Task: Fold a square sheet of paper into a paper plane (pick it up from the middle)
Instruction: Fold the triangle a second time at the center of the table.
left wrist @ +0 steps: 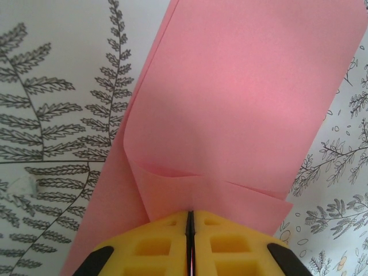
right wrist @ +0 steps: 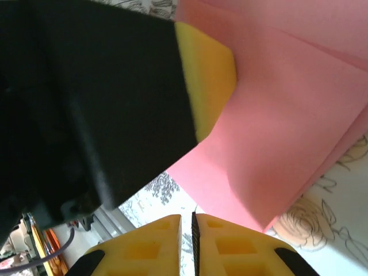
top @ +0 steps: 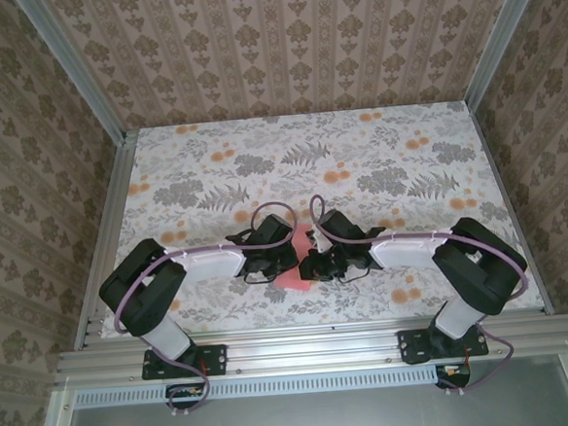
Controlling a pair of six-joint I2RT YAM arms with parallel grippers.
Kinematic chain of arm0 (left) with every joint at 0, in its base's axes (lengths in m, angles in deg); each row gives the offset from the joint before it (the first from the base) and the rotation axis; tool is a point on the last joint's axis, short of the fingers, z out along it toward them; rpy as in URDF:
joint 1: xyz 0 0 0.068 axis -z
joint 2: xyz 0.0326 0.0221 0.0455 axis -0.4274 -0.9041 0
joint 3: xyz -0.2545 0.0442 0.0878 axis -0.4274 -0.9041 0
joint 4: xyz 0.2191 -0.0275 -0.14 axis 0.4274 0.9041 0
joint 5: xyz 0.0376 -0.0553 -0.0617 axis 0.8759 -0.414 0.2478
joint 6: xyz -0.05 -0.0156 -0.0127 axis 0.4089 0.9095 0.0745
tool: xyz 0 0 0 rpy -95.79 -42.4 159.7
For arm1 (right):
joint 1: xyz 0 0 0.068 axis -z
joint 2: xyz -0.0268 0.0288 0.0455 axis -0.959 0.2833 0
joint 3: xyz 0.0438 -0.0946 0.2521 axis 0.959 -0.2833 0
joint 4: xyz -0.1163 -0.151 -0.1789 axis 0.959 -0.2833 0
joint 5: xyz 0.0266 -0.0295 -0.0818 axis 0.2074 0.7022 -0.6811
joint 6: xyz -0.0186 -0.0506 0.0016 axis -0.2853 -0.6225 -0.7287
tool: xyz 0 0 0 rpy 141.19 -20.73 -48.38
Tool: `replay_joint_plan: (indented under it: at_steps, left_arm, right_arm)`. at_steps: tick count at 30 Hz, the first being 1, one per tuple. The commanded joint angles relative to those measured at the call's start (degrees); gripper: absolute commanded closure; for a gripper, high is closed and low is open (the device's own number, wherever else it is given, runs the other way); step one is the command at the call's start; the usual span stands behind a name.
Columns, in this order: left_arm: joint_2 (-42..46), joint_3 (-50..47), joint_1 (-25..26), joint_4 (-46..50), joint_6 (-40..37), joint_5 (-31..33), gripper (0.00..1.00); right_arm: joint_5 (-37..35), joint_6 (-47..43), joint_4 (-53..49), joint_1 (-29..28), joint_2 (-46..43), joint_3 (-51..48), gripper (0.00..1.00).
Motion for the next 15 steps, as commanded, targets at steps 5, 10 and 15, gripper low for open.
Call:
replay_joint_plan:
  at_steps: [5,10,15]
  left_arm:
    - [-0.3,-1.2,0.4,6.0,-1.4,1.4,0.89]
    - [0.7,-1.4,0.4,4.9,-1.8,0.9,0.86]
    - [4.6,-0.9,-0.2,4.8,-2.7,0.4,0.78]
  right_arm:
    - [-1.9,1.2,-1.2,-0.3,6.0,0.3,0.84]
    - [-3.5,0.0,-3.7,-0.3,7.5,-0.4,0.85]
    - [-3.8,0.3,-3.5,-0.3,7.7,-0.6,0.87]
